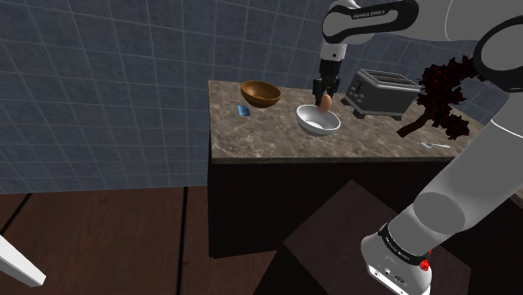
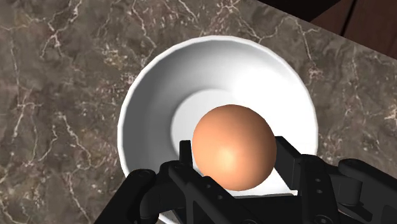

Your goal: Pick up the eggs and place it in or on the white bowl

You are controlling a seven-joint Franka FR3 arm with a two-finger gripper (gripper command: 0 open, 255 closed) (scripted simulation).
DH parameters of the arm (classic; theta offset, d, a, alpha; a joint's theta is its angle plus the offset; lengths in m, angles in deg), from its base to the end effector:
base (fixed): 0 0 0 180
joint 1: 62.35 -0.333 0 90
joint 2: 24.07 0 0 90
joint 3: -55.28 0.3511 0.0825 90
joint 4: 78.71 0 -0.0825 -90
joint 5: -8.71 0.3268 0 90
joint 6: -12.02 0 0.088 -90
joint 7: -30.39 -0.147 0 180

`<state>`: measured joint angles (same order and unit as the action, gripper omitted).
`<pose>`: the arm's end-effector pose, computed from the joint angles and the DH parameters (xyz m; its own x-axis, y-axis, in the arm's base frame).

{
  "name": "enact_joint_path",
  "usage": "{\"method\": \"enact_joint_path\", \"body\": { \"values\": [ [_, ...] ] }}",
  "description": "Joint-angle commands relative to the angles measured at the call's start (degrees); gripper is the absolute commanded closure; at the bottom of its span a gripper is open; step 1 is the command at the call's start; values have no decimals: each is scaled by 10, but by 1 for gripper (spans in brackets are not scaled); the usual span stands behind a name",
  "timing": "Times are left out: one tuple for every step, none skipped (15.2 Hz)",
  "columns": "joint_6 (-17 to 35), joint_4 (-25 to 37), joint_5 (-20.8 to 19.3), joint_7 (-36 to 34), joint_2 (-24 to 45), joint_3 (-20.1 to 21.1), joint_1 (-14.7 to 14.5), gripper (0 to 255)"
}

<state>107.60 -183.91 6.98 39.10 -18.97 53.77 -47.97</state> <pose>0.4763 -0.1395 0.4749 0.9600 -0.1134 -0.2558 -0.1195 -0.9928 -0.0082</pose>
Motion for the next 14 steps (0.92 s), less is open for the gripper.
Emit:
{"method": "enact_joint_path", "body": {
  "values": [
    [16,-13,0,-1,3,0,0,255],
    [23,-18,0,-1,5,0,0,255],
    [31,-24,0,-2,6,0,0,255],
    [34,-27,0,-2,7,0,0,255],
    [34,-26,0,-2,7,0,0,255],
    [34,-26,0,-2,7,0,0,255],
    [34,-26,0,-2,7,0,0,255],
    [34,-26,0,-2,7,0,0,255],
    [34,-26,0,-2,7,0,0,255],
    [34,-26,0,-2,7,0,0,255],
    [34,-26,0,-2,7,0,0,255],
    [34,-26,0,-2,7,0,0,0],
    [34,-26,0,-2,7,0,0,0],
    [34,-26,0,-2,7,0,0,0]
  ]
}}
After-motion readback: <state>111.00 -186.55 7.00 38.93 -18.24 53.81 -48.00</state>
